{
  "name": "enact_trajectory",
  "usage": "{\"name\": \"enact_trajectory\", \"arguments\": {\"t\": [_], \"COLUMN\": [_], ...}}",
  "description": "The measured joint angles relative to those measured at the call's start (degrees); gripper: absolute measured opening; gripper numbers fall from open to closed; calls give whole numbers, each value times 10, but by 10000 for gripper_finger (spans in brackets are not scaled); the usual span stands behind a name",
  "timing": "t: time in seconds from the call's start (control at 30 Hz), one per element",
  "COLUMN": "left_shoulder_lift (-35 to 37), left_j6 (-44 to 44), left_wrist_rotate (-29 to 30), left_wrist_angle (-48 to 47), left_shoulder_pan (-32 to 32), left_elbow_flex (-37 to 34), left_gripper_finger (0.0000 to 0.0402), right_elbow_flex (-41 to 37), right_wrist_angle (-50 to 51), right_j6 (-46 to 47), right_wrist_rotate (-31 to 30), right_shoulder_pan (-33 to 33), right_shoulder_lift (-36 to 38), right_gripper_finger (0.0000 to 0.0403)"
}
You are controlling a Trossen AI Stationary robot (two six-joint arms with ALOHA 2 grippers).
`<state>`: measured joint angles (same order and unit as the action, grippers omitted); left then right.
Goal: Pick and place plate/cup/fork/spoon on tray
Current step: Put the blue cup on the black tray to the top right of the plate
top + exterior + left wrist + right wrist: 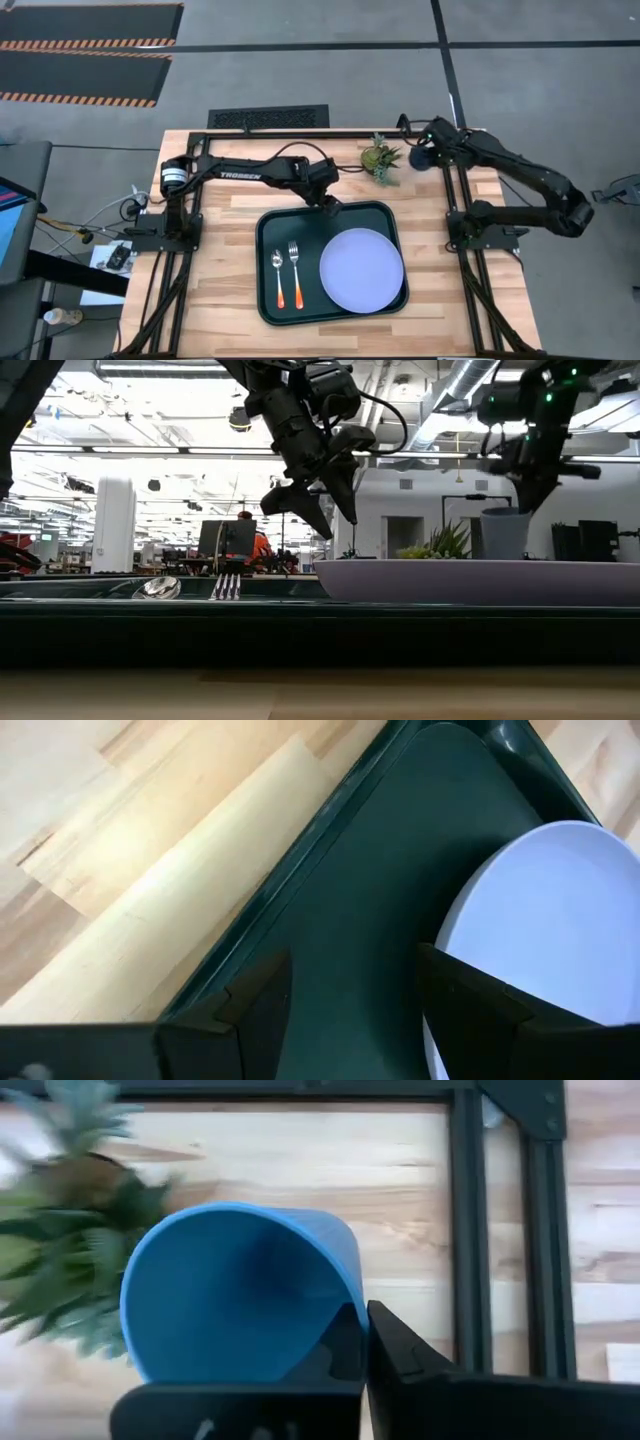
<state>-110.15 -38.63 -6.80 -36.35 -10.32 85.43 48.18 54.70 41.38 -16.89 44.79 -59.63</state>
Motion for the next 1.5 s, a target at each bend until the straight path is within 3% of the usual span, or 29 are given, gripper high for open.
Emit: {"name": "enact_trajectory", "arguments": {"t": [0.3, 0.6, 0.8, 1.07, 1.5], "left_shoulder_lift": [0, 0, 0, 0, 0], "left_j6": [2, 0, -1, -2, -2], "left_wrist_rotate": [-5, -5, -4, -4, -3], "left_wrist_angle": [-1, -2, -2, -2, -2], "left_shoulder_pan": [-20, -22, -22, -22, -22], "left_elbow_flex": [0, 0, 0, 0, 0], "left_gripper_finger": [197, 197, 197, 197, 197], "right_elbow_flex": [57, 57, 58, 58, 58], "right_wrist_angle": [19, 10, -13, -12, -15], "right_j6": [2, 81, 97, 94, 48], "right_wrist_rotate": [152, 157, 155, 155, 157], "right_shoulder_pan": [-105, -261, -325, -347, -342], "right_shoulder_lift": [-3, -24, -57, -120, -157], "right_gripper_finger": [9, 13, 10, 23, 38]}}
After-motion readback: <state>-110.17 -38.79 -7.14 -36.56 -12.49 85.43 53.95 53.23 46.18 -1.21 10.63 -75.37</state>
